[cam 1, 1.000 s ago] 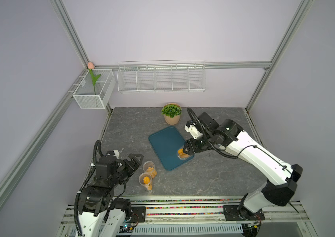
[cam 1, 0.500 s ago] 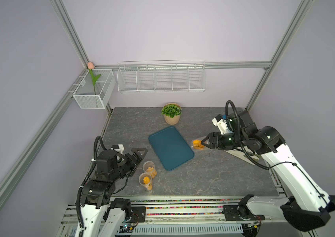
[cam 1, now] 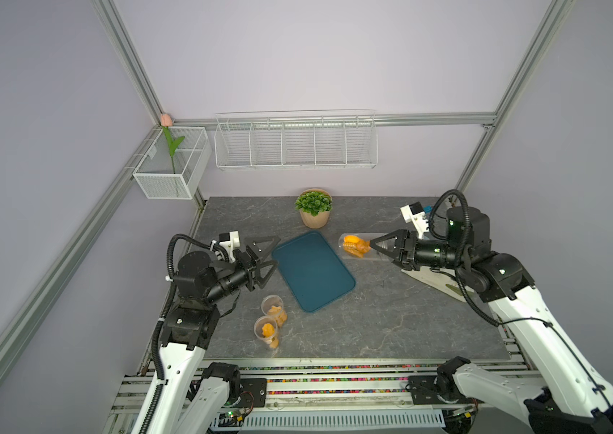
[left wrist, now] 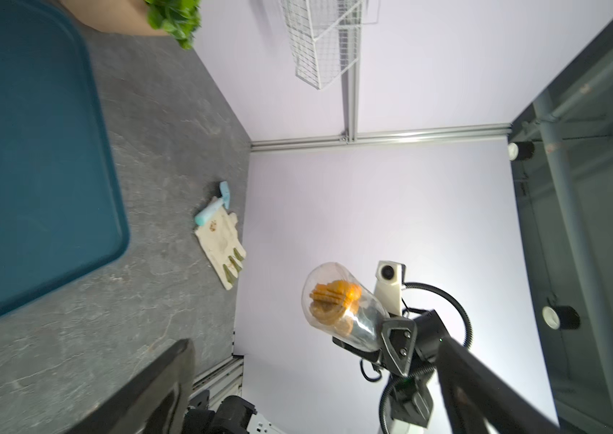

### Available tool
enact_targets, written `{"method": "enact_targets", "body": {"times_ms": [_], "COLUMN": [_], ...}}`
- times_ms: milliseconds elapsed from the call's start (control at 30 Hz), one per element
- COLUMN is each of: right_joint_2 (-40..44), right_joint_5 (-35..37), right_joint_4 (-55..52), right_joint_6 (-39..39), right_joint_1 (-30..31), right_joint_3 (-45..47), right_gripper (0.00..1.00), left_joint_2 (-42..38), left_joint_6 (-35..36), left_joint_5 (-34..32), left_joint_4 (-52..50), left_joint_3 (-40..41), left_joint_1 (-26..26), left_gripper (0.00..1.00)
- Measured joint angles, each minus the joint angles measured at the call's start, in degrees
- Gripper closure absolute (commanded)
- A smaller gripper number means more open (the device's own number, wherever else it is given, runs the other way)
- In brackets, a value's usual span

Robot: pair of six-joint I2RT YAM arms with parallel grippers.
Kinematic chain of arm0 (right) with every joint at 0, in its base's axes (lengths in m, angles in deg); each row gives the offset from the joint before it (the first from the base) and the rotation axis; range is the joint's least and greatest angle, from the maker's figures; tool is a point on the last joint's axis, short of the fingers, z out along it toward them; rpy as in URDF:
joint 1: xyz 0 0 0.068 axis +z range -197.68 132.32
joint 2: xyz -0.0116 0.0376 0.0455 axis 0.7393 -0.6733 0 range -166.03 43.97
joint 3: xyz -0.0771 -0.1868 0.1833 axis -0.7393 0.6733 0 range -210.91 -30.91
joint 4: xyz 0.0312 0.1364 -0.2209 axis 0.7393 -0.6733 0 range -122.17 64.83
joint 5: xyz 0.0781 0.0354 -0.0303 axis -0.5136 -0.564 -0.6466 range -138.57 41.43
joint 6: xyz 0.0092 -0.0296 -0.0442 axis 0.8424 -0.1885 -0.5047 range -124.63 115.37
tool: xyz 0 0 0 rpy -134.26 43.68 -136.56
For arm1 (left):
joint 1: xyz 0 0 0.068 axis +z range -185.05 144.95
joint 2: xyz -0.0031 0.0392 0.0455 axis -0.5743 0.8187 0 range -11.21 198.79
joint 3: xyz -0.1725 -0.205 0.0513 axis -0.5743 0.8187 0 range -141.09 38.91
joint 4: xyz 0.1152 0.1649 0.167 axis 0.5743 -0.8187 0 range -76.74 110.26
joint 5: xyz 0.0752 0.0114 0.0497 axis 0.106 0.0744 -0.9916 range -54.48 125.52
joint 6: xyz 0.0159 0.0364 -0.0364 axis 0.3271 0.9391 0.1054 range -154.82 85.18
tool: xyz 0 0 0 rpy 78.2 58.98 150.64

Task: Pour the cookies out of the jar
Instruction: Pick up the jar from the center of the board.

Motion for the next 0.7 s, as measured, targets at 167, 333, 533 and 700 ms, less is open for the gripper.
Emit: {"method": "enact_targets", "body": {"times_ms": [167, 333, 533, 700], "right_joint_2": [-0.5, -1.2, -4.3, -6.1], "right_joint_5": [-4.6, -7.8, -10.8, -13.2], "right_joint_4": [7.2, 12.9, 16.9, 18.6], "right_joint_6": [3.6, 6.3, 8.0, 8.8], "right_joint_1": [0.0, 0.0, 0.2, 0.3], "right_joint_3": [1.0, 1.4, 1.4, 1.4], "right_gripper": [0.43, 0.43, 0.44, 0.44], "left_joint_2": [6.1, 10.0, 16.7, 21.6], "left_joint_6": [-4.1, -6.3, -7.7, -11.8], "left_joint_5": [5.8, 9.4, 11.7, 12.5], "left_joint_4": [8.4, 13.1, 19.3, 28.3], "left_joint_3": [0.0, -0.4, -4.6, -7.0], "left_joint_1": [-1.1, -4.1, -10.0, -10.5], "left_gripper": [0.01, 0.01, 0.01, 0.01]}}
